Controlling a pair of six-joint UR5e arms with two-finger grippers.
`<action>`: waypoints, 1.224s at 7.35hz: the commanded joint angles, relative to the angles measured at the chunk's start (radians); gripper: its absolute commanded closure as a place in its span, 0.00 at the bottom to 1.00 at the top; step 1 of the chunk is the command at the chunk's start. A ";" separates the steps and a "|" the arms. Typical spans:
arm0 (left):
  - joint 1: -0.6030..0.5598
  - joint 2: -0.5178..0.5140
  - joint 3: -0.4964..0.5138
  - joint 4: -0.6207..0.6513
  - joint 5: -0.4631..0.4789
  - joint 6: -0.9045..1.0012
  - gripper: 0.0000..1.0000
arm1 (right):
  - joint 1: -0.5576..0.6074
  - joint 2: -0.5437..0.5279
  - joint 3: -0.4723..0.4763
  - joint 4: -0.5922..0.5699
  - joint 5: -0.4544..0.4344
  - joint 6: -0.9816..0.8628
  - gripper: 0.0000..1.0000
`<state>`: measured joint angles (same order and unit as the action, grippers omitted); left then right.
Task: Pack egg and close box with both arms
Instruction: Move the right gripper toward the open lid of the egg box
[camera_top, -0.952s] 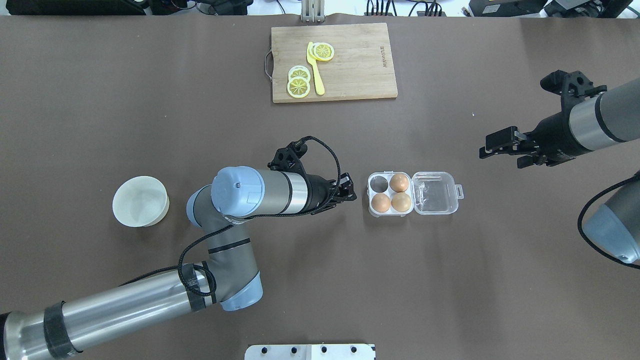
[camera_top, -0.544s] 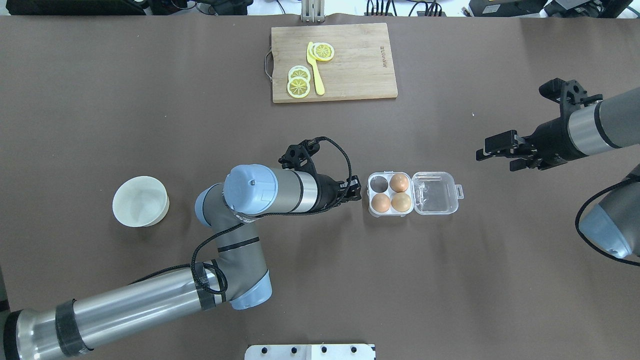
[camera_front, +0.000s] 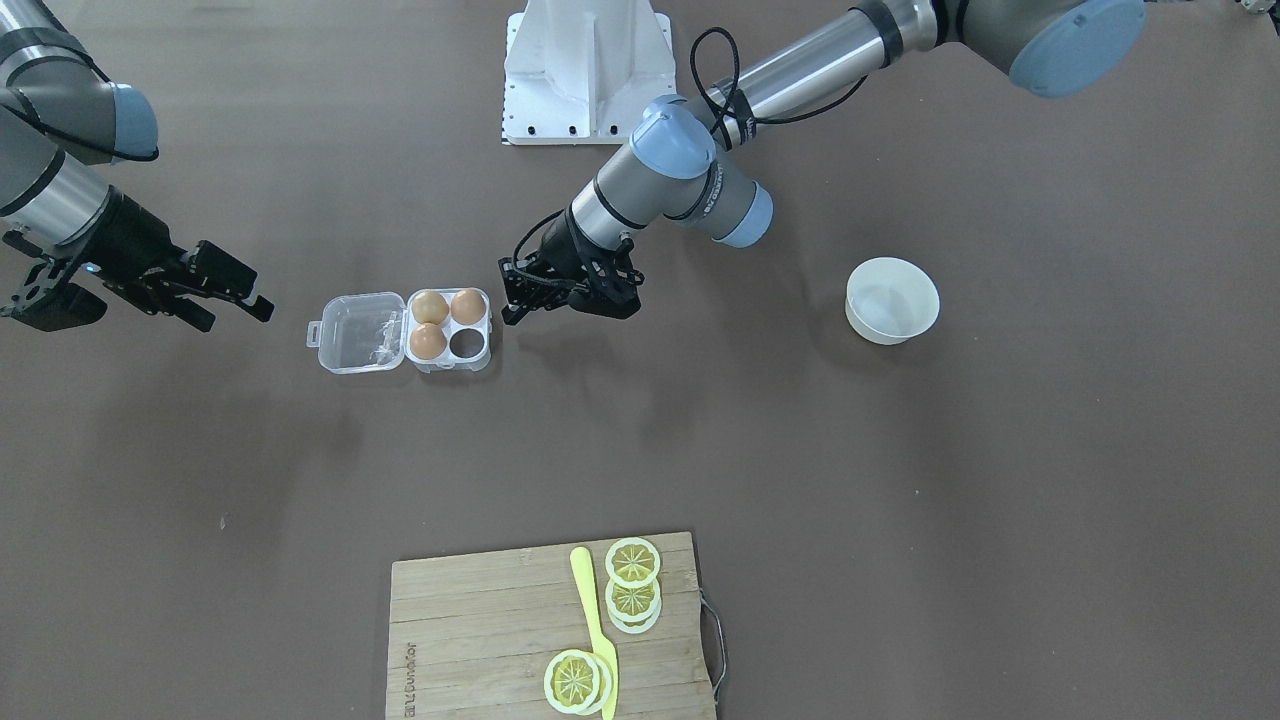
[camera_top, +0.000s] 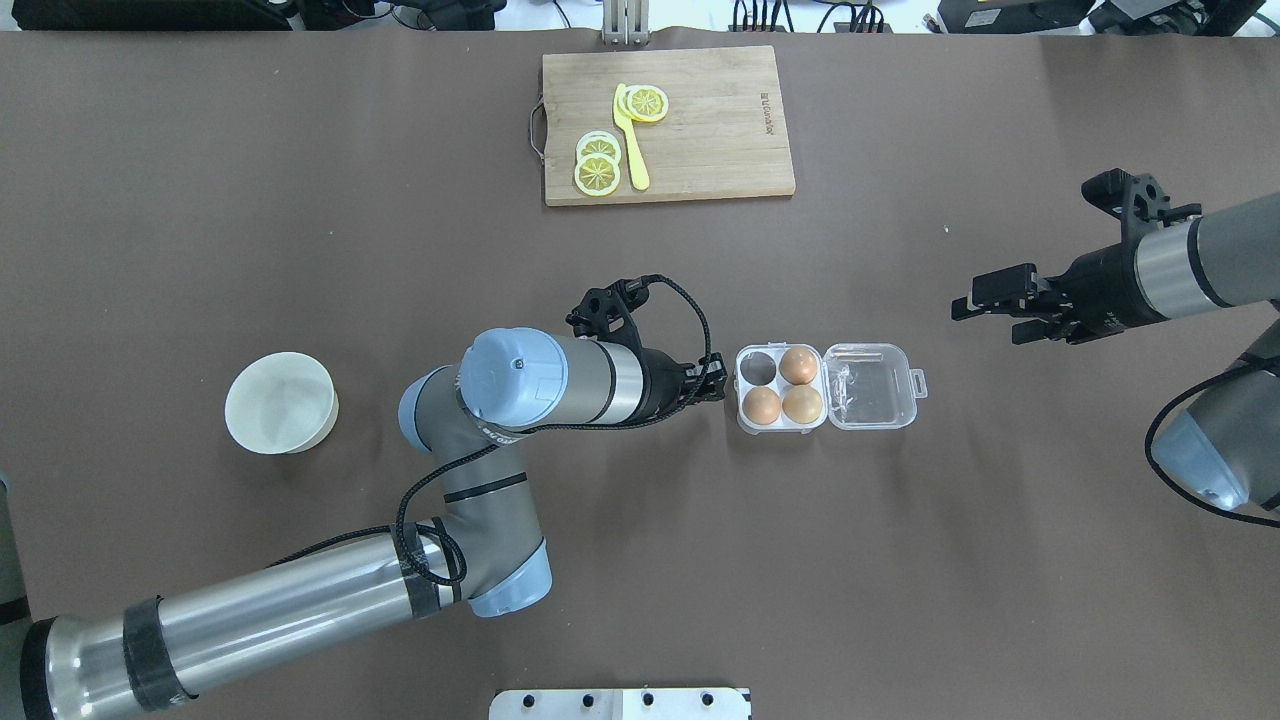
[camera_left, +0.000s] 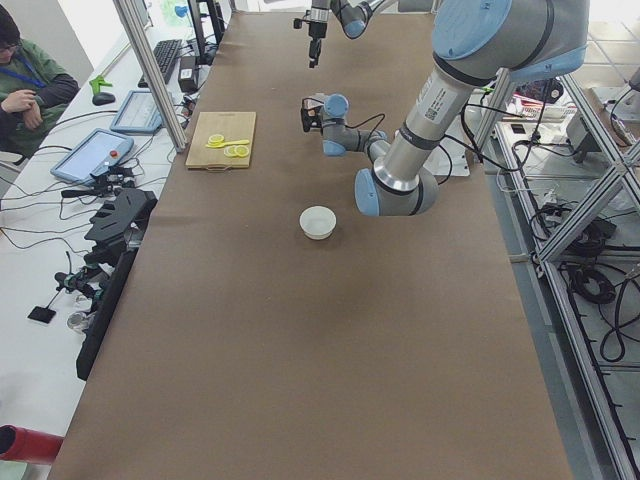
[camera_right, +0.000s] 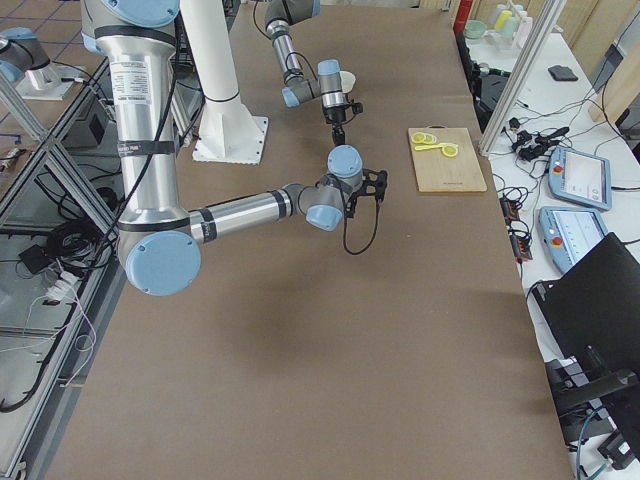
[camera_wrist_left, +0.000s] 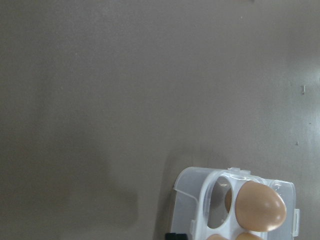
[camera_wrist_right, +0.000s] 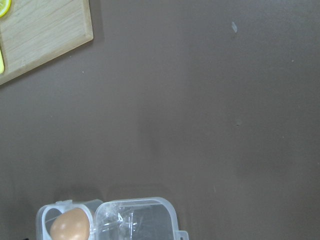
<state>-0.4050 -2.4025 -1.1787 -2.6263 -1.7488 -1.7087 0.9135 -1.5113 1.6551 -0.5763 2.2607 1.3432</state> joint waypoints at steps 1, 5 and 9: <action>0.000 -0.001 0.001 0.000 0.000 0.001 1.00 | -0.008 0.002 -0.174 0.305 -0.003 0.088 0.04; 0.000 0.000 0.011 0.000 0.003 0.010 1.00 | -0.039 0.002 -0.195 0.355 -0.030 0.134 0.24; 0.005 -0.003 0.016 0.000 0.005 0.020 1.00 | -0.048 0.002 -0.198 0.391 -0.027 0.154 0.24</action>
<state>-0.4021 -2.4044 -1.1651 -2.6262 -1.7447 -1.6894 0.8664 -1.5088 1.4580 -0.1901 2.2322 1.4948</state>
